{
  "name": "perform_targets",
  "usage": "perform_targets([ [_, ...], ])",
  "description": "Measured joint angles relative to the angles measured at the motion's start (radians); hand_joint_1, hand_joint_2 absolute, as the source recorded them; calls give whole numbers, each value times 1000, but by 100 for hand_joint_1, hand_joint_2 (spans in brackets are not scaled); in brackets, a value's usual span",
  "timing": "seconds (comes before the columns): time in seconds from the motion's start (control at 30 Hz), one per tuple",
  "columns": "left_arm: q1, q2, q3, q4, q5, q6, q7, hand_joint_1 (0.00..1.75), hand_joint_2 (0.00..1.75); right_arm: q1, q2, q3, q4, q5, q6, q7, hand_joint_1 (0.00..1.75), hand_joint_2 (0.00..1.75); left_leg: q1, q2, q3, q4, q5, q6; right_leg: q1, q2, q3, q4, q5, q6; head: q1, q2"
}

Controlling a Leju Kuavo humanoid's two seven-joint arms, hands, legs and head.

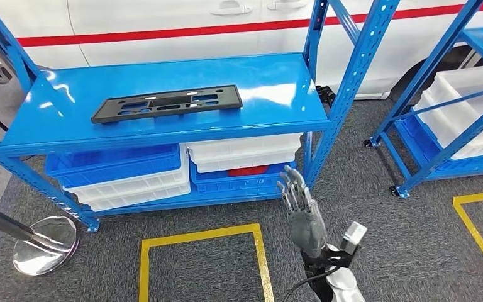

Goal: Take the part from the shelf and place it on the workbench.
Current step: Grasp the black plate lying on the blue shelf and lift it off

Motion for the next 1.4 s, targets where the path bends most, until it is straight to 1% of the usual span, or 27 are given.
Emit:
perform_targets([
  [0.07, 1, -2, 11, 0, 13, 4, -2, 0, 0, 15, -5, 27, -122, 7, 0, 0, 0, 0, 4, 1, -1, 3, -5, -12, -1, 1, 0, -4, 0, -11, 0, 0],
  [0.13, 2, -5, 23, 1, 25, 7, -5, 0, 0, 14, -9, 56, -198, 23, -15, 0, 0, 0, 7, 2, -20, 50, -35, -23, -5, 0, 5, -10, 1, -23, 0, 0],
  [0.23, 4, -7, 40, 1, 40, 10, -6, 0, 0, 1, -15, 101, -255, 55, -47, 0, 0, 0, 13, 2, -117, 243, -118, -36, -4, -3, 7, -12, 0, -30, 0, 0],
  [0.27, 5, -7, 46, 1, 43, 11, -6, 0, 0, -2, -18, 113, -266, 68, -58, 0, 0, 0, 14, 3, -142, 285, -125, -39, -3, -3, 8, -11, -1, -30, 0, 0],
  [0.3, 7, -8, 51, 1, 44, 12, -7, 0, 0, -3, -21, 124, -275, 80, -70, 0, 0, 0, 14, 3, -150, 291, -112, -40, -3, -3, 10, -11, -2, -30, 0, 0],
  [0.33, 8, -8, 55, 1, 44, 13, -7, 0, 0, -3, -25, 135, -284, 92, -82, 0, 0, 0, 14, 3, -137, 254, -80, -39, -4, -3, 12, -11, -3, -29, 0, 0],
  [0.4, 8, -8, 60, 1, 44, 13, -7, 0, 0, -4, -32, 157, -297, 109, -104, 0, 0, 0, 14, 3, -77, 116, -8, -33, -3, -3, 19, -11, -6, -24, 0, 0],
  [0.43, 7, -8, 62, 1, 44, 13, -7, 0, 0, -4, -37, 168, -303, 116, -114, 0, 0, 0, 12, 2, -50, 57, 15, -27, -2, -2, 20, -11, -7, -19, 0, 0],
  [0.47, 6, -8, 66, 1, 44, 13, -7, 0, 0, -4, -41, 179, -307, 121, -124, 0, 0, 0, 9, 2, -35, 22, 24, -21, -1, -2, 20, -11, -8, -14, 0, 0],
  [0.57, 8, -9, 74, 1, 44, 10, -5, 0, 0, -2, -52, 206, -314, 136, -143, 0, 0, 0, 6, 2, -31, 0, 29, 1, 1, -2, 19, -14, -5, 5, 0, 0],
  [0.63, 8, -10, 78, 1, 43, 7, -4, 0, 0, -1, -59, 219, -317, 144, -154, 0, 0, 0, 10, 3, -28, -9, 35, 16, 0, -2, 7, 15, -28, 14, 0, 0],
  [0.67, 8, -11, 78, 1, 42, 5, -4, 0, 0, -1, -62, 224, -318, 147, -158, 0, 0, 0, 11, 4, -27, -13, 38, 21, -1, -2, -13, 59, -55, 16, 0, 0],
  [0.73, 7, -11, 79, 1, 41, 1, -3, 0, 0, 2, -68, 234, -319, 153, -163, 0, 0, 0, 7, 4, -29, -13, 37, 28, -1, -2, -77, 192, -119, 19, 0, 0],
  [0.77, 8, -11, 79, 2, 41, -2, -2, 0, 0, 4, -71, 239, -319, 157, -166, 0, 0, 0, 4, 4, -30, -13, 37, 30, -1, -2, -104, 245, -135, 19, 0, 0],
  [0.8, 9, -11, 79, 2, 40, -5, -2, 0, 0, 5, -73, 244, -319, 160, -169, 0, 0, 0, 2, 4, -29, -12, 36, 31, -1, -2, -115, 266, -132, 18, 0, 0],
  [0.83, 10, -11, 79, 2, 40, -8, -1, 0, 0, 5, -75, 248, -319, 162, -172, 0, 0, 0, 0, 3, -28, -11, 34, 31, 0, -2, -107, 247, -109, 16, 0, 0],
  [0.9, 10, -12, 79, 2, 40, -10, -1, 0, 0, 2, -77, 255, -319, 166, -174, 0, 0, 0, -2, 2, -23, -9, 31, 29, 4, -3, -44, 116, -39, 4, 0, 0],
  [0.97, 9, -13, 79, 2, 41, -11, -2, 0, 0, -4, -77, 263, -319, 169, -174, 1, 0, 0, -6, 2, -23, -5, 26, 22, 11, -4, 6, 7, -4, -6, 0, 0],
  [1.03, 8, -13, 79, 2, 42, -12, -2, 0, 0, -9, -77, 269, -319, 171, -173, 1, 0, 0, -7, 2, -24, -4, 23, 12, 16, -4, 14, -15, -6, -13, 0, 0],
  [1.13, 7, -12, 79, 2, 40, -12, -4, 0, 0, -16, -78, 274, -319, 169, -173, 1, 0, 0, -6, 2, -30, 20, 6, -5, 7, -5, 26, -28, -3, -26, 0, 0],
  [1.17, 6, -11, 79, 2, 40, -12, -4, 0, 0, -18, -78, 276, -319, 168, -173, 1, 0, 0, -4, 3, -49, 61, -15, -12, 4, -7, 31, -32, -3, -31, 0, 0],
  [1.23, 7, -12, 79, 2, 39, -12, -4, 0, 0, -20, -79, 279, -318, 164, -174, 1, 0, 0, 5, 3, -118, 193, -71, -24, 4, -8, 35, -33, -8, -36, 0, 0],
  [1.27, 8, -12, 79, 2, 39, -13, -4, 0, 0, -19, -80, 281, -318, 163, -175, 1, 0, 0, 8, 3, -154, 254, -90, -29, 4, -8, 37, -33, -11, -36, 0, 0],
  [1.3, 10, -12, 79, 2, 38, -14, -4, 0, 0, -19, -81, 282, -317, 162, -176, 1, 0, 0, 11, 3, -179, 290, -93, -32, 4, -7, 40, -33, -15, -35, 0, 0],
  [1.33, 10, -11, 79, 2, 38, -15, -5, 0, 0, -19, -82, 283, -316, 161, -177, 1, 0, 0, 14, 3, -185, 290, -77, -35, 3, -7, 45, -32, -20, -33, 0, 0],
  [1.37, 11, -11, 79, 2, 37, -16, -5, 0, 0, -19, -83, 284, -315, 161, -178, 1, 0, 0, 17, 3, -172, 250, -42, -37, 2, -6, 53, -32, -26, -30, 0, 0],
  [1.4, 10, -11, 79, 2, 37, -17, -5, 0, 0, -19, -85, 286, -314, 161, -179, 1, 0, 0, 19, 4, -143, 181, 3, -38, 1, -6, 63, -32, -33, -26, 0, 0],
])
